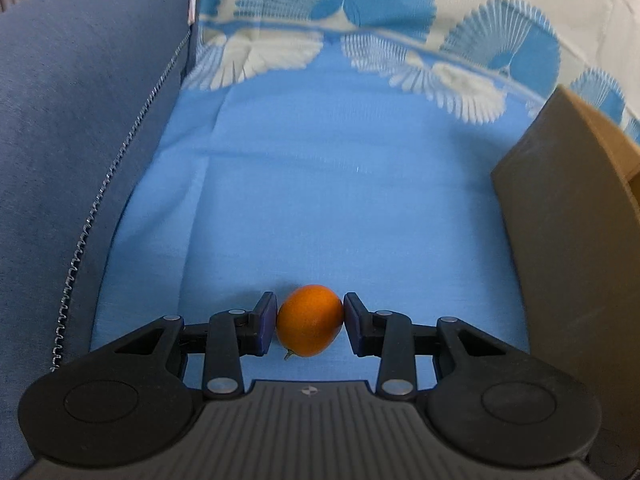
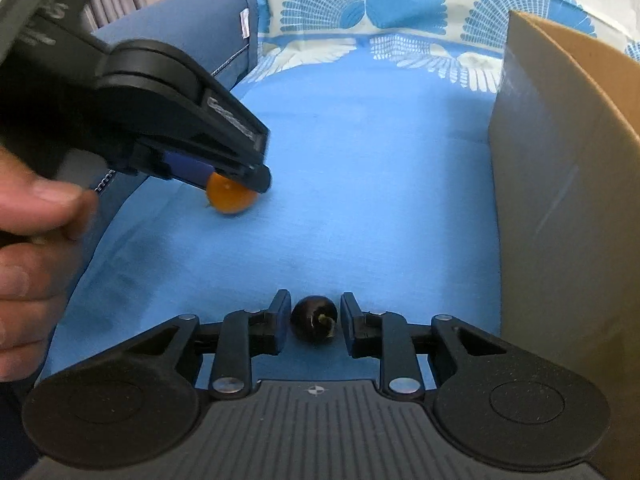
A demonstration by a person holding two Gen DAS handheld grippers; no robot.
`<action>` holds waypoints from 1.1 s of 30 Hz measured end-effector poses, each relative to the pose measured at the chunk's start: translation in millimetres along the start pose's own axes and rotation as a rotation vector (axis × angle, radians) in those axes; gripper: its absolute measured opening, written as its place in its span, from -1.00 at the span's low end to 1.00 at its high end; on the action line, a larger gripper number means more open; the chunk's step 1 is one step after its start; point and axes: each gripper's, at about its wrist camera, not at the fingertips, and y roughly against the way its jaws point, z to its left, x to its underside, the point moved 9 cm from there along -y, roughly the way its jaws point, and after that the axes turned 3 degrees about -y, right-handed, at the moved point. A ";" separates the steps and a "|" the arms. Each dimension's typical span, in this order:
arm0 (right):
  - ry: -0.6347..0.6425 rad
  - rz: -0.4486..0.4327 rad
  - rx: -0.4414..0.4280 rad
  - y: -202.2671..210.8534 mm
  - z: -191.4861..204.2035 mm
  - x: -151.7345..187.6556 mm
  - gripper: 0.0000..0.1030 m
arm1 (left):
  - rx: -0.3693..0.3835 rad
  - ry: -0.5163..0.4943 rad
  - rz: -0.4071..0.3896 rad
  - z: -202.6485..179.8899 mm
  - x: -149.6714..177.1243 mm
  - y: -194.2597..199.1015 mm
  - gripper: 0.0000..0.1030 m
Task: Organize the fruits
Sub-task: 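Carry the cherry and mandarin up over the cardboard box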
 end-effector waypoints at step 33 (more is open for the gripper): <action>0.114 -0.396 0.042 127.9 -5.1 -22.1 -0.50 | 0.094 0.067 -0.487 -16.2 -22.7 135.3 -0.22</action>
